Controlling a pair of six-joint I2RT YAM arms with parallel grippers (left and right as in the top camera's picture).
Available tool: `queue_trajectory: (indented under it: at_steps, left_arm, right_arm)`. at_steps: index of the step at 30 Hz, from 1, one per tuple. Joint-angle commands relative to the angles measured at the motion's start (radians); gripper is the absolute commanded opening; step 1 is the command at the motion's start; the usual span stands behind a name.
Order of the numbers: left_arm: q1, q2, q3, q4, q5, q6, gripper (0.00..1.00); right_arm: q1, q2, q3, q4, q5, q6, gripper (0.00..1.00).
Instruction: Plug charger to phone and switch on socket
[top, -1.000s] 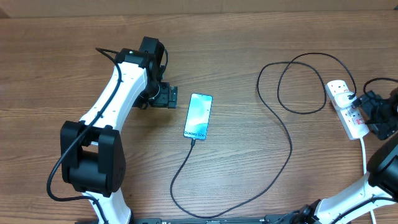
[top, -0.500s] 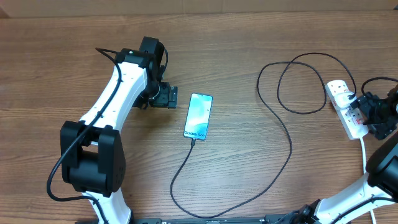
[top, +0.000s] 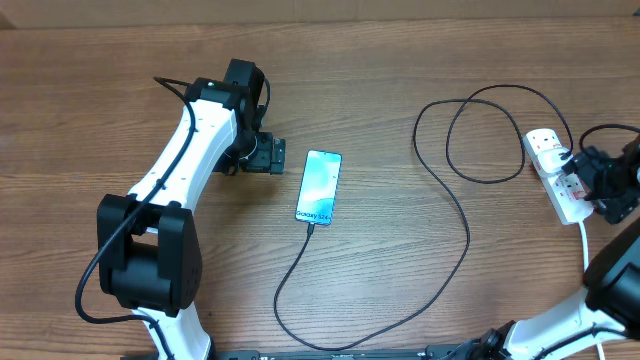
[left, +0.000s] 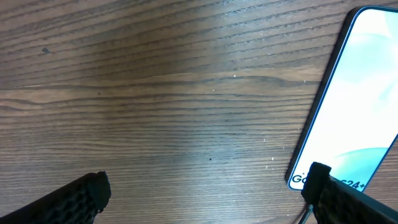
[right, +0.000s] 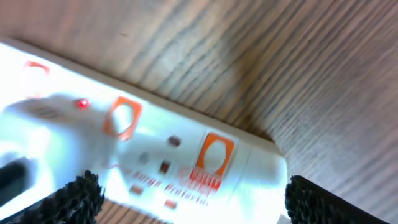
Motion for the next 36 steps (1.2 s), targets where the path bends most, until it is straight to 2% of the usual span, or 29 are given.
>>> queue_trajectory:
  at_steps: [1, 3, 6, 8, 16, 29, 36]
  left_arm:
    - [-0.006, -0.021, 0.008, 0.0, -0.013, -0.018, 0.99]
    - [-0.006, -0.021, 0.008, 0.0, -0.013, -0.018, 1.0]
    - [-0.006, -0.021, 0.008, 0.0, -0.013, -0.018, 1.0]
    - [-0.006, -0.021, 0.008, 0.0, -0.013, -0.018, 1.0]
    - [-0.006, -0.021, 0.008, 0.0, -0.013, -0.018, 1.0]
    - [-0.006, -0.021, 0.008, 0.0, -0.013, -0.018, 1.0]
    - [-0.006, -0.021, 0.008, 0.0, -0.013, -0.018, 1.0]
  right_arm:
    - [0.018, -0.063, 0.001, -0.002, -0.084, -0.008, 0.79]
    - [0.018, -0.063, -0.003, -0.011, -0.089, -0.007, 0.6]
    - [0.019, -0.063, -0.003, -0.031, -0.093, 0.004, 0.16]
    - [0.019, -0.063, -0.003, -0.049, -0.097, 0.009, 0.05]
    - [0.019, -0.063, -0.029, -0.066, -0.148, 0.056, 0.04]
    - [0.067, -0.063, -0.24, 0.151, -0.203, 0.084, 0.04]
    - [0.116, -0.063, -0.244, 0.169, -0.136, 0.084, 0.04]
